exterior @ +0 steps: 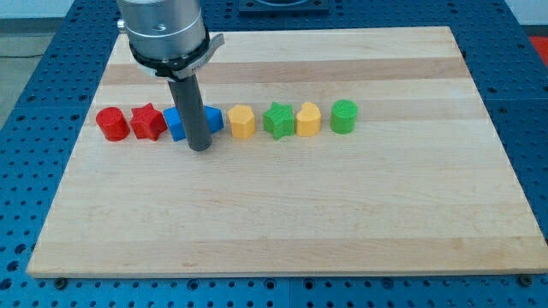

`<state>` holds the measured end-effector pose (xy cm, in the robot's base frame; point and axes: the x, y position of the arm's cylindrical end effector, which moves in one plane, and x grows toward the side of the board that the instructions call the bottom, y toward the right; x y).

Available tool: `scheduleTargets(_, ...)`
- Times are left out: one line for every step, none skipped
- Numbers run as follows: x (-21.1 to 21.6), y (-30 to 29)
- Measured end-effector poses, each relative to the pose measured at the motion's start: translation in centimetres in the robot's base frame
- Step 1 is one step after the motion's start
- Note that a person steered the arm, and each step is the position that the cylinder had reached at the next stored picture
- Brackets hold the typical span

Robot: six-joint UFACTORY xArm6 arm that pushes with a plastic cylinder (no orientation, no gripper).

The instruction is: Move the green star to the top right side of the green circle

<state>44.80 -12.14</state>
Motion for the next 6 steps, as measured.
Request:
scheduleTargets(2.4,2.3)
scheduleTargets(1.7,6.9)
scheduleTargets(-1.0,9.3)
scheduleTargets(-3.3,9.9)
scheduleTargets(-5.7,11.5)
scheduleTargets(-8.3,13.9)
